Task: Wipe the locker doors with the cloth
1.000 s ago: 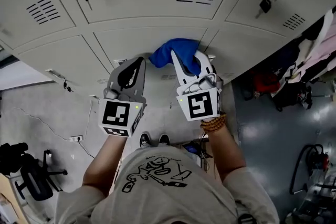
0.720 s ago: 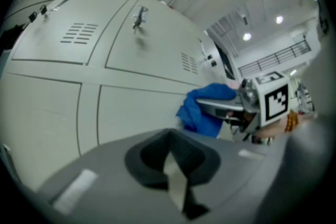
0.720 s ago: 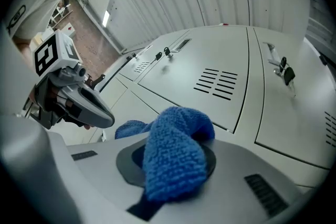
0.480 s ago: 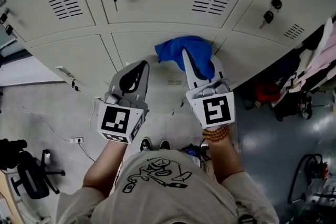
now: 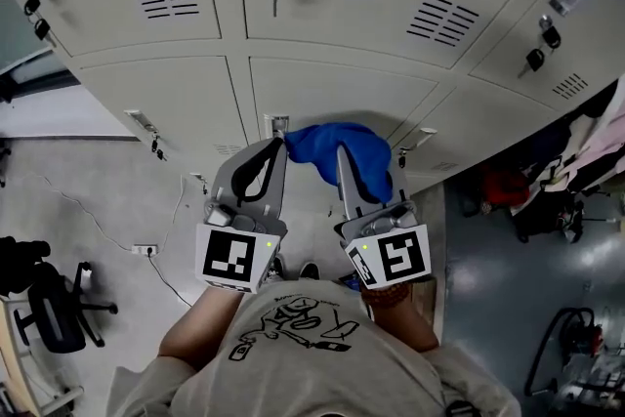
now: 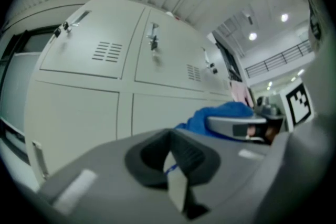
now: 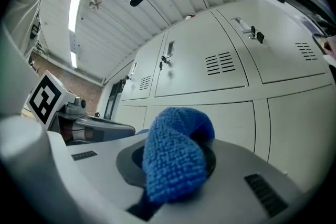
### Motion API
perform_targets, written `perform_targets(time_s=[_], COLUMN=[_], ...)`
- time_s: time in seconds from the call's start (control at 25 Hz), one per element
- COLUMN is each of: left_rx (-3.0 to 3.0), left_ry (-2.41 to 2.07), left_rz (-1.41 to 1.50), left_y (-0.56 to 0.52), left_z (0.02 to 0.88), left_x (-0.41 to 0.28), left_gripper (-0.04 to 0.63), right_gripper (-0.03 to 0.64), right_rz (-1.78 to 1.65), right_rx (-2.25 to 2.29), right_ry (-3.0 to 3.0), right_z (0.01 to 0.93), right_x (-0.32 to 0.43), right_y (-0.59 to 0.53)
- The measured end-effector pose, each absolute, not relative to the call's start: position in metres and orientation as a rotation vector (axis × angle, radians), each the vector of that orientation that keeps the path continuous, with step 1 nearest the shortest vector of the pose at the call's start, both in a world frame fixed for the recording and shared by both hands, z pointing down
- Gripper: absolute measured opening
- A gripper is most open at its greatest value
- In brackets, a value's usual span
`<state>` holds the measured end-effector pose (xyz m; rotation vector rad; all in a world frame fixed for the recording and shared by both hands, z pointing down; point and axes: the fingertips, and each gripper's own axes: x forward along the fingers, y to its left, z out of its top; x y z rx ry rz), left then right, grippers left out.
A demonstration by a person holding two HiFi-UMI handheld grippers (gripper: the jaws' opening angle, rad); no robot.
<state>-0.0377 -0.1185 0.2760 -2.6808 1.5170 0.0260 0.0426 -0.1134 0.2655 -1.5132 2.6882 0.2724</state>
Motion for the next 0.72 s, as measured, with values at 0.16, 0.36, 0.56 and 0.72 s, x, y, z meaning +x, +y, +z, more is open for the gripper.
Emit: perform_targets(time_s=[0.16, 0.36, 0.56, 0.72], left_rx=[-2.689, -2.695, -2.702, -2.705], left_ry=[1.534, 1.526, 1.507, 1.503], left_rz=[0.025, 0.032, 0.024, 0.014], left_y=[-0.1168, -0.1195, -0.1205, -0.1211], left_z=[0.2802, 0.2803, 0.2806, 0.2809], left_x=[-0.0441, -0.0434, -0.0383, -0.0356], left_gripper=[0.003, 0.002, 0.002, 0.002], right_gripper=[0.023, 0.023, 0.023, 0.023], right_rz=[0.253, 0.253, 0.244, 0.243], right_rx=[-1.512, -1.531, -1.553, -1.561], right_ry=[2.694, 2.683, 2.668, 2.661], right_z=[0.2707, 0.2712, 0.2711, 0.2706], right_x=[0.0315, 0.0309, 0.0350, 0.0373], right_y=[-0.1102, -0.1086, -0.1088, -0.1090])
